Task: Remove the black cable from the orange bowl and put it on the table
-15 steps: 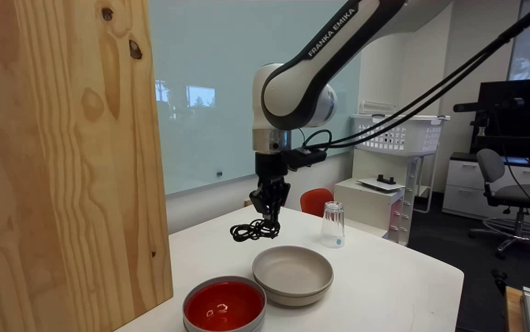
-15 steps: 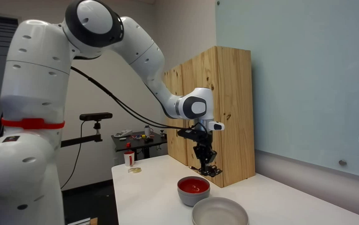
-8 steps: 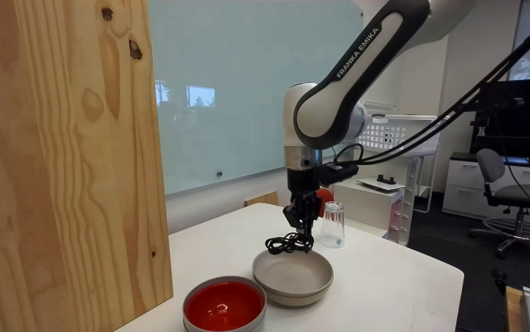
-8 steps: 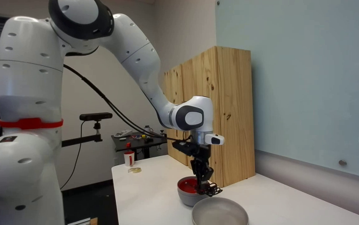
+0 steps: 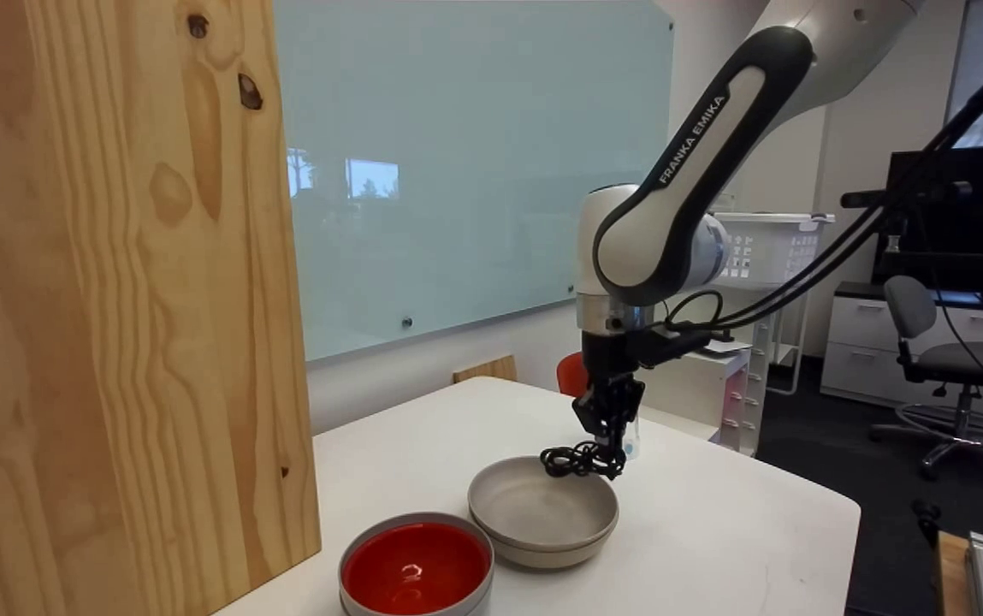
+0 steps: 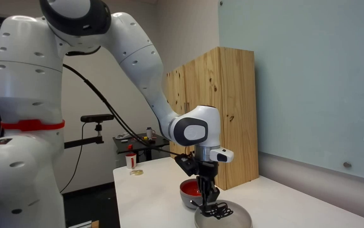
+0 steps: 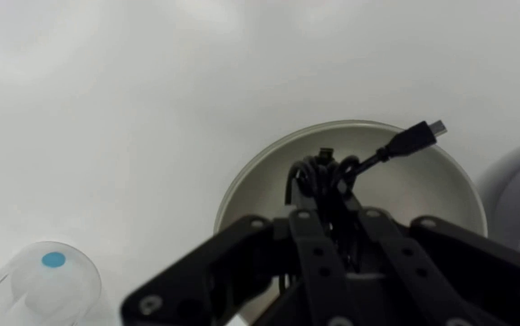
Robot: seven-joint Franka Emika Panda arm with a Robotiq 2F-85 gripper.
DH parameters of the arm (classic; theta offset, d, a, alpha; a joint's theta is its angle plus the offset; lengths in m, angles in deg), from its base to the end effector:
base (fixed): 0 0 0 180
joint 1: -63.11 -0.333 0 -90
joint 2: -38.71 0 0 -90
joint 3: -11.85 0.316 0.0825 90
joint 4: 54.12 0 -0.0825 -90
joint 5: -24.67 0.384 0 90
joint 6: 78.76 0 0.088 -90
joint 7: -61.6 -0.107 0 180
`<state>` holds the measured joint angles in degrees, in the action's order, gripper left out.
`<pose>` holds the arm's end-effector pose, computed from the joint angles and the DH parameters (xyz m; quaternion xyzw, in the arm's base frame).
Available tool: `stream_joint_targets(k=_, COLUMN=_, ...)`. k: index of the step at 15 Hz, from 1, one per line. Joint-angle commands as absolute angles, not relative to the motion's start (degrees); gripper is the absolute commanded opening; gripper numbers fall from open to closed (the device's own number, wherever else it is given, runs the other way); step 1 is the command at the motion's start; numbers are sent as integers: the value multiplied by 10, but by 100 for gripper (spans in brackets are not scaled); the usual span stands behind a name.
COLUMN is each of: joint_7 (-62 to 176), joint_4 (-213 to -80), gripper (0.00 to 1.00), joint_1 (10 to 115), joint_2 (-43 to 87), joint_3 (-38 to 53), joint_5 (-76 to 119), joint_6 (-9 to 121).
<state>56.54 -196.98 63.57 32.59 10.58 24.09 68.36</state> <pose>0.4686 -0.0141 0.2420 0.9984 -0.0549 -0.0161 0.0043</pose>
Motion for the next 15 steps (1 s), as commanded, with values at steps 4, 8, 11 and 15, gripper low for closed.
stream_joint_targets(k=4, joint_7=576, joint_4=-2008, gripper=4, joint_1=635, joint_2=321, joint_3=110, joint_5=246, joint_6=786)
stream_joint_targets(k=8, joint_7=600, joint_4=-2005, gripper=4, joint_1=637, joint_2=304, joint_3=126, joint_5=289, joint_6=782)
stream_joint_targets(k=11, joint_7=633, joint_4=-2006, gripper=4, joint_1=642, joint_2=290, joint_3=136, joint_5=323, joint_6=786)
stream_joint_targets(k=15, joint_7=660, joint_4=-2001, gripper=4, joint_1=658, joint_2=266, joint_3=130, joint_5=332, joint_6=792)
